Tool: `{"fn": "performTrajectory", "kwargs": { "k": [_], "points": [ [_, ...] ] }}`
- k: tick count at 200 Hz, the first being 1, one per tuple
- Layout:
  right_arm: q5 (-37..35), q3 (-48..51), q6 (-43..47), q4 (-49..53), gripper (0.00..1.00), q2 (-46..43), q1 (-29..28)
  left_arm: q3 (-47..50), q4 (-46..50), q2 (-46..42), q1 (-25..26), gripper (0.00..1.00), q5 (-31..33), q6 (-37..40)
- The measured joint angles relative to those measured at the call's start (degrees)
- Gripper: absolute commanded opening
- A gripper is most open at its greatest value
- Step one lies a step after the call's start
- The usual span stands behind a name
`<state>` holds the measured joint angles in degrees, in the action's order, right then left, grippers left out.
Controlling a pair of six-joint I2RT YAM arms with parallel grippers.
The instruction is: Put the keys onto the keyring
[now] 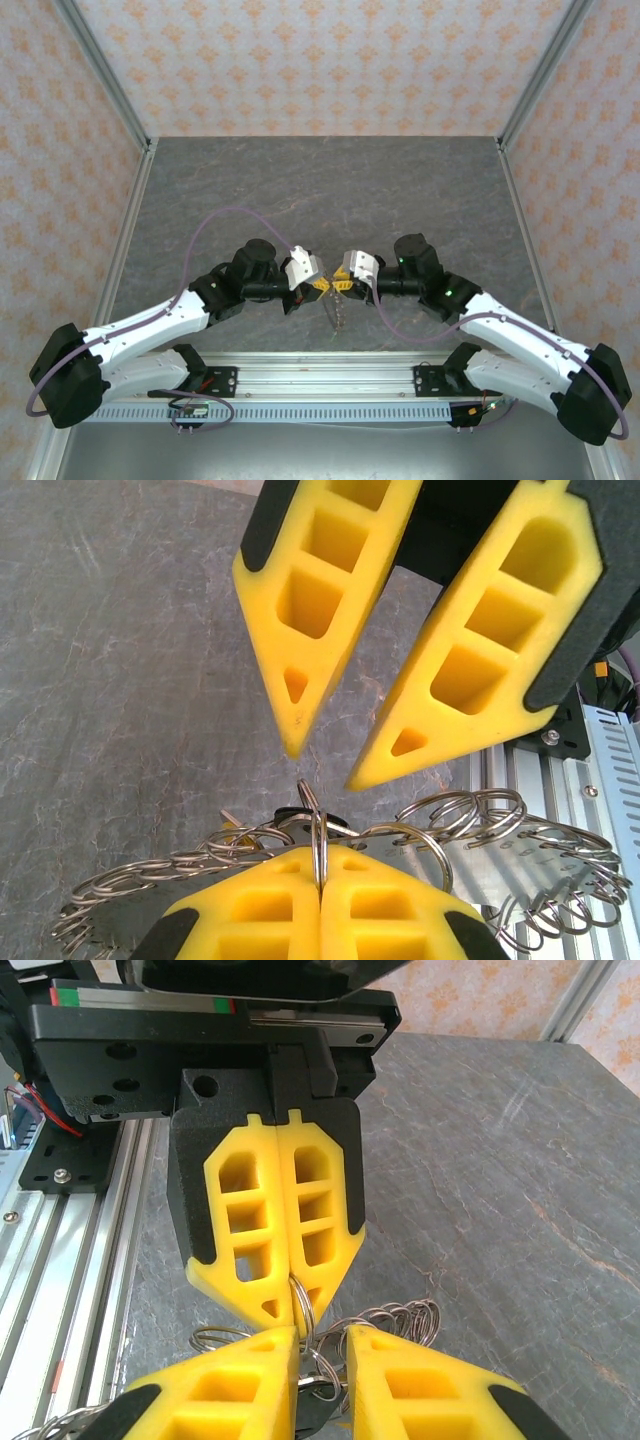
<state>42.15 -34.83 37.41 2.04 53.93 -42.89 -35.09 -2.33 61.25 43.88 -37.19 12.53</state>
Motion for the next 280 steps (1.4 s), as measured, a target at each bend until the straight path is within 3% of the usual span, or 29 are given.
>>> {"fn": "performTrajectory", "kwargs": {
  "k": [280],
  "points": [
    [-0.68,0.00,0.72,0.07,0.20,0.92,0.00,0.00,0.20,0.76,0.00,0.00,0.00,1.07]
  ]
}}
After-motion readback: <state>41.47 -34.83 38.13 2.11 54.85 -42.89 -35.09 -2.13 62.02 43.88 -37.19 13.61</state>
